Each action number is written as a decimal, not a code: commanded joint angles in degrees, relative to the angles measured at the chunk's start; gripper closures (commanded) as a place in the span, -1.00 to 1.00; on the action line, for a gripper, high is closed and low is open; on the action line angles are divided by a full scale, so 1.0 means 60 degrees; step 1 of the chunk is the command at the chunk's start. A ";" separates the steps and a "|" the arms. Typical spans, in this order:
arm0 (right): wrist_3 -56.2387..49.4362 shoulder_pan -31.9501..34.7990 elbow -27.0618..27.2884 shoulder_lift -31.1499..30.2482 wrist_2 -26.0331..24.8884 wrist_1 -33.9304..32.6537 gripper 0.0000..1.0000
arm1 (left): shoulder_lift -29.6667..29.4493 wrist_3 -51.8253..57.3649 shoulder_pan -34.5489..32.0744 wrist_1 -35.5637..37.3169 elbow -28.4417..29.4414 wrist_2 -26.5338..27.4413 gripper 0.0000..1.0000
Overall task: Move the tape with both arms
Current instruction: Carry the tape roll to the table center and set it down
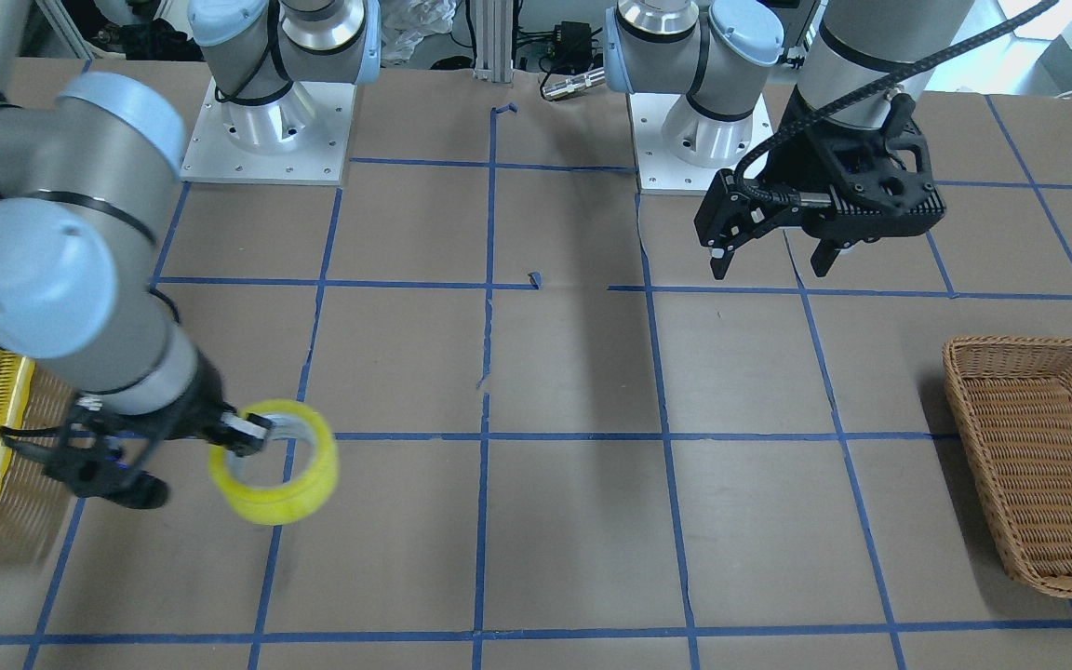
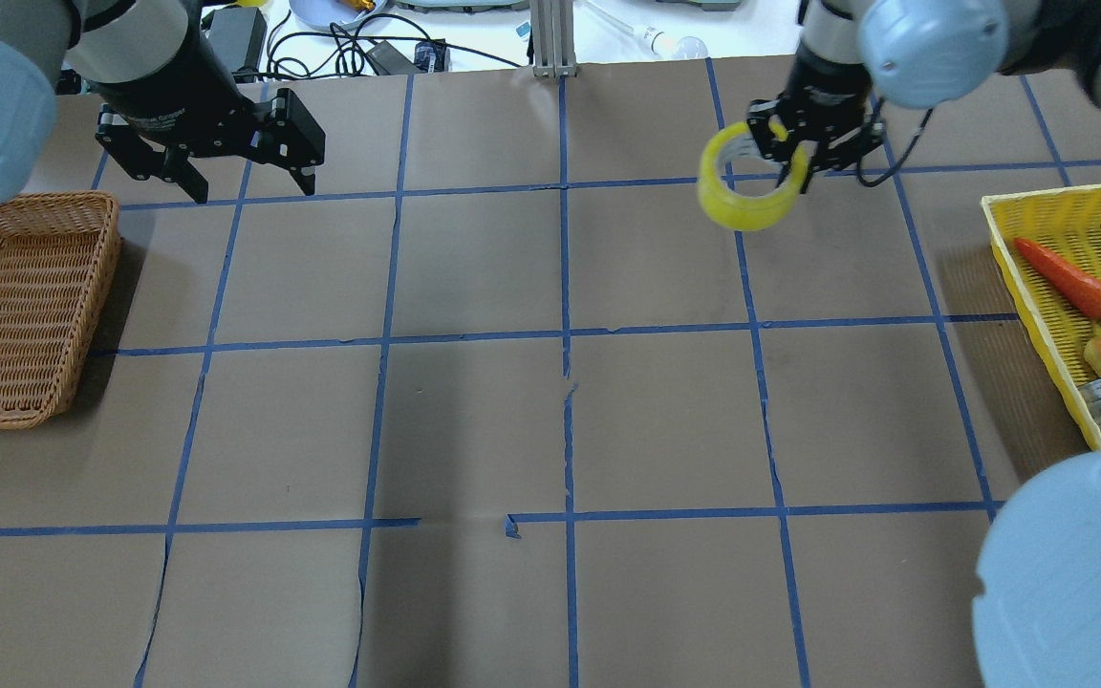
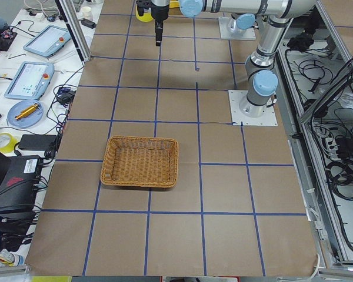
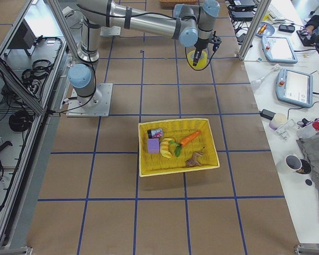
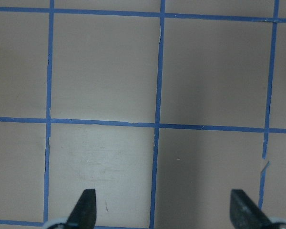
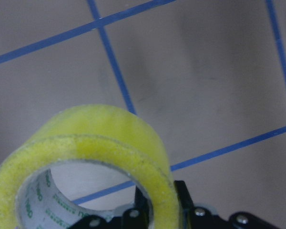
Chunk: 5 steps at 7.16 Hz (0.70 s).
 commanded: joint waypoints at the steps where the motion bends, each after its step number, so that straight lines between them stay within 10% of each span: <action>1: 0.2176 0.1857 0.0385 0.0478 0.0424 -0.0396 1.00 | -0.0008 0.0045 -0.0002 0.0000 0.0005 0.0001 -1.00; 5: 0.2193 0.2551 0.3461 -0.0151 0.1575 -0.1609 1.00 | 0.0006 0.0045 0.0012 0.0000 0.0005 0.0001 -1.00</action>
